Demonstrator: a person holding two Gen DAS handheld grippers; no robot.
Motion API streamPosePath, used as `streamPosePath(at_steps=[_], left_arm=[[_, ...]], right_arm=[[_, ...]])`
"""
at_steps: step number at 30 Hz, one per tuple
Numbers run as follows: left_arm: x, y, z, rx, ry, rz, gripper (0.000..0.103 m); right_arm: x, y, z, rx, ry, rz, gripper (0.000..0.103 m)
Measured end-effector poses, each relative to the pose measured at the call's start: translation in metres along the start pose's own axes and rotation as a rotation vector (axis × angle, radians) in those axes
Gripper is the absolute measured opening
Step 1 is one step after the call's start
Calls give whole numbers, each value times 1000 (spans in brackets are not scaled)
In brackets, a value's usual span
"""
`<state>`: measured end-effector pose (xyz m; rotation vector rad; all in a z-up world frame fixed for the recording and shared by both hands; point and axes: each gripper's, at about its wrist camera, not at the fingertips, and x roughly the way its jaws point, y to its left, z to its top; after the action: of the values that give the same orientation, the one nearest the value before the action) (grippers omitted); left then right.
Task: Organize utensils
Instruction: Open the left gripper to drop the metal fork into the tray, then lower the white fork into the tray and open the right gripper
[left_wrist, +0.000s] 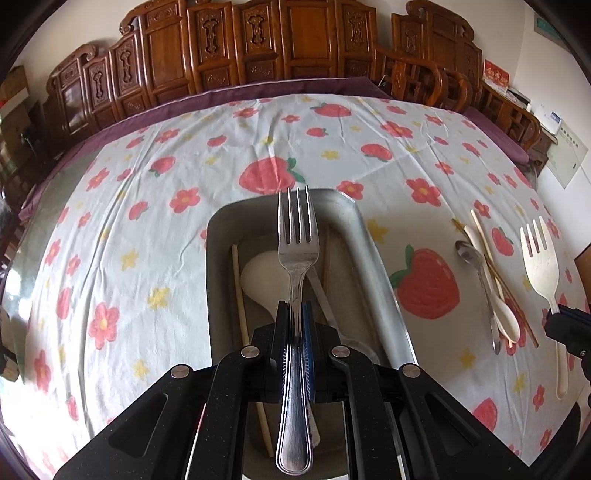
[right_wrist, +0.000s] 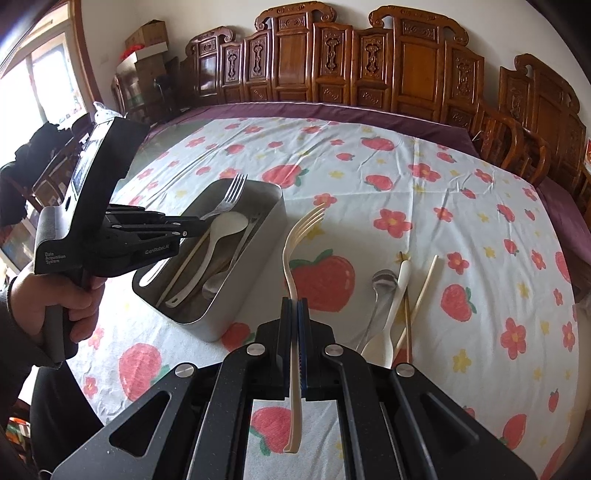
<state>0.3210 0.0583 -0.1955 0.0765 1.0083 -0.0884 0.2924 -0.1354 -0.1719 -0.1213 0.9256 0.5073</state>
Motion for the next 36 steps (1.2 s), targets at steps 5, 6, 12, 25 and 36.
streamPosePath(at_steps=[5, 6, 12, 25, 36], left_arm=[[-13, 6, -3, 3, -36, -5, 13], [-19, 7, -4, 6, -48, -5, 19], [-54, 19, -23, 36, -112, -3, 25], [-99, 63, -71, -36, -183, 3, 28], [-100, 90, -78, -103, -192, 9, 28]], right_arm=[[7, 5, 1, -5, 10, 0, 4], [9, 7, 2, -7, 11, 1, 4], [16, 22, 10, -17, 0, 26, 4], [54, 54, 42, 5, -6, 109, 4], [92, 74, 56, -1, 22, 96, 4]])
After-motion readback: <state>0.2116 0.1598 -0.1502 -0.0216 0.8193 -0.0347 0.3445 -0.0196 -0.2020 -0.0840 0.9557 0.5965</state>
